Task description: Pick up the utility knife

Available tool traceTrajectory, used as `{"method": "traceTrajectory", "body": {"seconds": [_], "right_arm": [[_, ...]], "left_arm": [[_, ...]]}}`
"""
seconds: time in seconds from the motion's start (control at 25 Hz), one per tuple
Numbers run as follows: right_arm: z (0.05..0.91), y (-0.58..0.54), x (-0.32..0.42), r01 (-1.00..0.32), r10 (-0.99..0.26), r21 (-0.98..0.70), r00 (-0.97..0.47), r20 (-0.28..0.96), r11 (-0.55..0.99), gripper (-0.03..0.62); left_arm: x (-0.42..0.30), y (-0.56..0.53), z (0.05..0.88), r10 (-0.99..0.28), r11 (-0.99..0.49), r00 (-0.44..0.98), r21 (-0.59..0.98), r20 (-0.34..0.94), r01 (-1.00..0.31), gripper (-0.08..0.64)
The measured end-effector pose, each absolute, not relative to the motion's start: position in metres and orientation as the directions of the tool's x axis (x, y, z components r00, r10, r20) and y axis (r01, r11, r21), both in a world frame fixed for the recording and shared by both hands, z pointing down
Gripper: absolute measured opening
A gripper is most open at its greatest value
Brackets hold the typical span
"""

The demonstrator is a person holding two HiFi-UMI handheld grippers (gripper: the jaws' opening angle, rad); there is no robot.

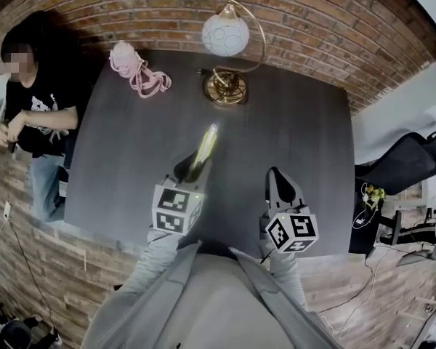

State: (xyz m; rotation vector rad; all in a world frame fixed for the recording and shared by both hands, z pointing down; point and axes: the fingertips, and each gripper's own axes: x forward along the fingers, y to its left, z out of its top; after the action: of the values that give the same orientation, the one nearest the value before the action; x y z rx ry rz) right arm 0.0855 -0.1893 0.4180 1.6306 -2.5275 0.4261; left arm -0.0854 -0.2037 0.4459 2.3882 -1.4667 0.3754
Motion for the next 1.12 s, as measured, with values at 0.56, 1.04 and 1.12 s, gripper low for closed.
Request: {"method": "traceTrajectory", "body": {"seconds": [0.56,1.04,1.12], "right_arm": [[0.390,-0.203,0.040,-0.846,-0.825,-0.115,-0.533,0.188,0.520,0.018],[0.377,-0.197,0.048,-0.853,-0.836,-0.087,-0.523,0.168,0.515,0.018],[0.377,-0.193,0.050,-0.855,-0.838,-0.080,-0.519,0.170,0.513,0.018]], "left_arm": [[-0.134,-0.177,0.361,-0.914,-0.345,0.374,0.180,0.161,-0.921,0.127],[-0.136,-0.167,0.357,-0.915,-0.347,0.371,0.159,0.157,-0.924,0.127],[-0.133,-0.167,0.359,-0.913,-0.353,0.376,0.155,0.161,-0.923,0.127]]}}
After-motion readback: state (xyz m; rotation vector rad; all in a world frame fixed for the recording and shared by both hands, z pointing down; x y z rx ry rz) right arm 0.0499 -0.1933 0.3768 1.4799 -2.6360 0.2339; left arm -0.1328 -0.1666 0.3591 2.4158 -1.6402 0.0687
